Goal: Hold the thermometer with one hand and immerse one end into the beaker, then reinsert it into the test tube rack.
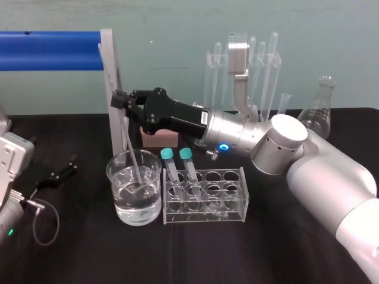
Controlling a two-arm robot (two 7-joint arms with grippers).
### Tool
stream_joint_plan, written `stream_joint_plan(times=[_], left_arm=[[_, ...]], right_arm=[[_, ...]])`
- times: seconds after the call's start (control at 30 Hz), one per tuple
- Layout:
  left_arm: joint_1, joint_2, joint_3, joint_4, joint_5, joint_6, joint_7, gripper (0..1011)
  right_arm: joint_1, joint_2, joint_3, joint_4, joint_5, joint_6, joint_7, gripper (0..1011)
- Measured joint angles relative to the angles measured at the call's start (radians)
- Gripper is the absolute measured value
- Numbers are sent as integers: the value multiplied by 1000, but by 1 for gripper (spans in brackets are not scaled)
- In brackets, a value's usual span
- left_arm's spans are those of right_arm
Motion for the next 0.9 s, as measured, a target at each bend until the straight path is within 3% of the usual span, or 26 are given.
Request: stream_joint_plan(times=[0.33,0.9], left_arm=[[0,0,0,0,0,0,0,1008],[0,0,0,0,0,0,0,1008]], right_arm=[[7,-14,1,45,-38,-1,8,54],[-3,-12,12,33,-66,15,9,54]])
